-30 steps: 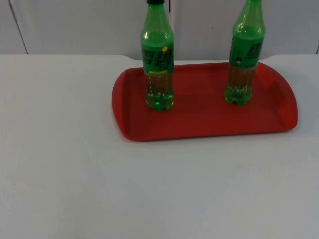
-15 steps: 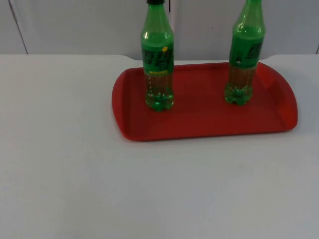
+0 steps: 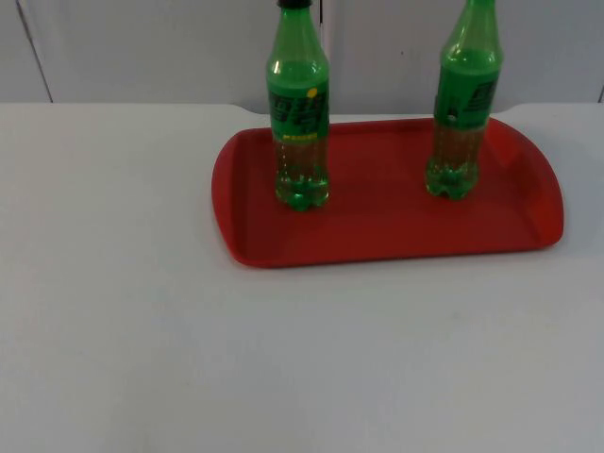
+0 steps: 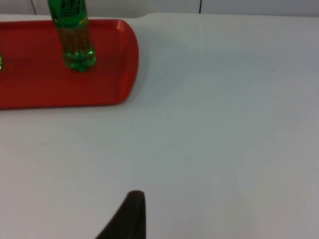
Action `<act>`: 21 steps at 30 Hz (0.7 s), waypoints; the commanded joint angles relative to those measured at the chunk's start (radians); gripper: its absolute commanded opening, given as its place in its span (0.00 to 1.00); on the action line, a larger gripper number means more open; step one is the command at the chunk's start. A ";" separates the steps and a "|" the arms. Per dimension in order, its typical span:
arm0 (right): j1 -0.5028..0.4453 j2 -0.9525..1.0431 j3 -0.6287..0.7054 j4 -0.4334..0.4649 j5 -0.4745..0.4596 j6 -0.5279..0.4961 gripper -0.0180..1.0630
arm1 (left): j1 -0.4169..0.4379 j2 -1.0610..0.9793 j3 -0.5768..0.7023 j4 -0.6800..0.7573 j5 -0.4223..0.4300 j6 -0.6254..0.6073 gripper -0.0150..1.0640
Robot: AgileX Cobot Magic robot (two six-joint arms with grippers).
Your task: Place the bottle upright on the tray.
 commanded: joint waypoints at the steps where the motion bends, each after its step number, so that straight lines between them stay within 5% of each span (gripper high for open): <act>1: -0.005 -0.003 0.000 0.002 -0.006 -0.001 0.99 | 0.022 -0.004 0.005 0.006 -0.011 -0.005 0.99; 21: -0.005 -0.003 0.000 0.002 -0.006 -0.001 0.99 | 0.290 -0.004 0.005 0.006 -0.011 -0.005 0.99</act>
